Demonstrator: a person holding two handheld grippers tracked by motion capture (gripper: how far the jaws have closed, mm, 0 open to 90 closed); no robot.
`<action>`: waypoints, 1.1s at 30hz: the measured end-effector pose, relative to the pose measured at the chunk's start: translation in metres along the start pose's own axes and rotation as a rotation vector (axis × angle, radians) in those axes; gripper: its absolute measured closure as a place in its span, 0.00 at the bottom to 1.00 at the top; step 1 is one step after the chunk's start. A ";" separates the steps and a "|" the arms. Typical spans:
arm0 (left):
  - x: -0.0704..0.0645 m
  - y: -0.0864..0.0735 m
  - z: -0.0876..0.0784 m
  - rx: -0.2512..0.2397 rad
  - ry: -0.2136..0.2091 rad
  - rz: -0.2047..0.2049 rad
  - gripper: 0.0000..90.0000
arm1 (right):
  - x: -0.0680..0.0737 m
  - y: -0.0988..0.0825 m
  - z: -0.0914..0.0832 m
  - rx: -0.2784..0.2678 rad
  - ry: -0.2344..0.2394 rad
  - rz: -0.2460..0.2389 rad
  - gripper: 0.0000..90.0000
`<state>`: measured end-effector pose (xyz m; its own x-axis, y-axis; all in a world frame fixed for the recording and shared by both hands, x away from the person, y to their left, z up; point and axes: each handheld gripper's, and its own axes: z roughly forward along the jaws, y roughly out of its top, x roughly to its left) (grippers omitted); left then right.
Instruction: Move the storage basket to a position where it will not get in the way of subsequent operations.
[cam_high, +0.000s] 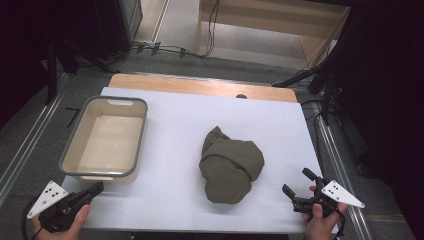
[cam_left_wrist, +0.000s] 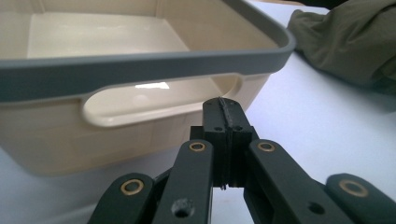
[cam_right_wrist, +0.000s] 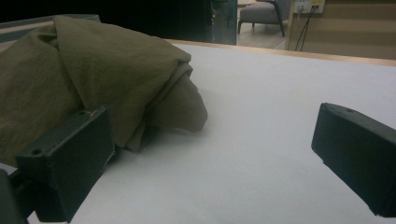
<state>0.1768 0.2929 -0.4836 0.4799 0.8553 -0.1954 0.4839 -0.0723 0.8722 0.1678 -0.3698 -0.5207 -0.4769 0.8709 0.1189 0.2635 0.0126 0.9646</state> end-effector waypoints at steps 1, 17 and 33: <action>0.001 0.000 0.000 0.004 0.007 0.000 0.98 | 0.000 0.000 0.000 0.000 0.000 0.000 0.00; 0.011 -0.005 0.008 0.047 0.105 -0.019 0.98 | 0.000 0.000 0.001 -0.001 0.000 -0.003 0.00; 0.008 0.003 0.020 0.028 0.125 0.006 0.98 | 0.001 0.000 0.001 0.002 -0.001 -0.009 0.00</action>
<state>0.1964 0.2896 -0.4913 0.3883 0.9121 -0.1313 0.5023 -0.0901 0.8600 0.1686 -0.3688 -0.5207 -0.4784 0.8712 0.1103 0.2609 0.0210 0.9651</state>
